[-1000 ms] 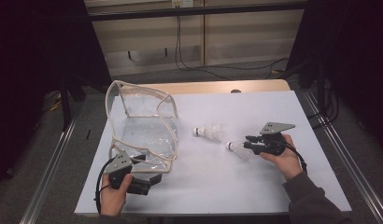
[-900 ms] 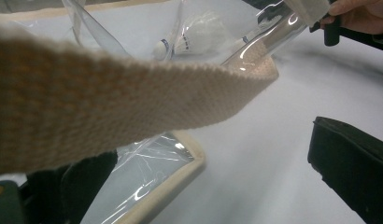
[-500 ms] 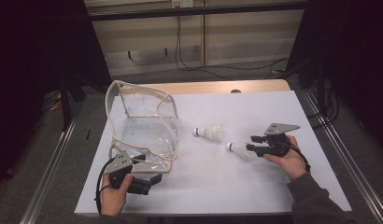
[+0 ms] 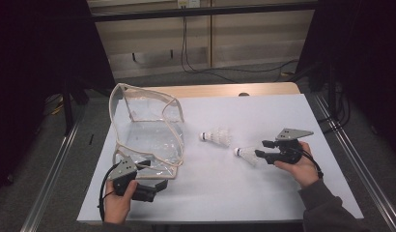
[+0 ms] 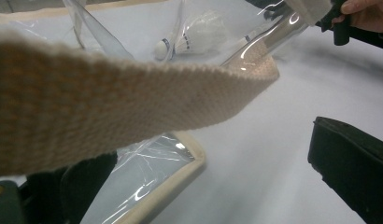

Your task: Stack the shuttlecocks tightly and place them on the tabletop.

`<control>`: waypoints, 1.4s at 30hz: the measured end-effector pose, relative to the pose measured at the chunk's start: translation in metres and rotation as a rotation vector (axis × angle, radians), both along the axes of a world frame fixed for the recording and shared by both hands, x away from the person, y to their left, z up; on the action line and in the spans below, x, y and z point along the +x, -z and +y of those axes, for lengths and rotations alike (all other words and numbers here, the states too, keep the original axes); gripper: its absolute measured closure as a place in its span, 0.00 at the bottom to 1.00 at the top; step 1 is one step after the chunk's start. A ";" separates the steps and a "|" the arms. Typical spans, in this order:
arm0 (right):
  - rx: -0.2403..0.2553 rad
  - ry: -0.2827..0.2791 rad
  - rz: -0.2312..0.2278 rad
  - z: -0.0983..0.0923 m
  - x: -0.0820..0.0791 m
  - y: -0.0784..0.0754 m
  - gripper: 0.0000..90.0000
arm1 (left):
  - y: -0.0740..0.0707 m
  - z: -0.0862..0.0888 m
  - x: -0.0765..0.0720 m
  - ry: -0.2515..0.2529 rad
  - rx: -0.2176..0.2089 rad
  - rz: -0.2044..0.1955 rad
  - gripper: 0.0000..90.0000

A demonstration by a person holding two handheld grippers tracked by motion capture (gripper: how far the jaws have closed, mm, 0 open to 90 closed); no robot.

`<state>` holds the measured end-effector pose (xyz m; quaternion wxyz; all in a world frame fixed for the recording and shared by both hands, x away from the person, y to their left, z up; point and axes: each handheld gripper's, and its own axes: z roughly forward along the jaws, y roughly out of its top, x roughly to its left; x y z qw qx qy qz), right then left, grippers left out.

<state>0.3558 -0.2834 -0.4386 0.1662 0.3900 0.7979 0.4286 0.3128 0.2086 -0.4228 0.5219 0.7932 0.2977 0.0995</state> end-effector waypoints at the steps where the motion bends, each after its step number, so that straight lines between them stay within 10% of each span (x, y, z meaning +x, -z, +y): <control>1: 0.001 0.001 0.000 0.000 -0.001 0.000 0.53 | 0.000 0.000 0.000 0.000 0.000 0.000 0.01; 42: 0.128 0.014 0.016 0.003 -0.024 -0.005 0.20 | -0.001 0.000 0.000 -0.003 0.005 0.002 0.01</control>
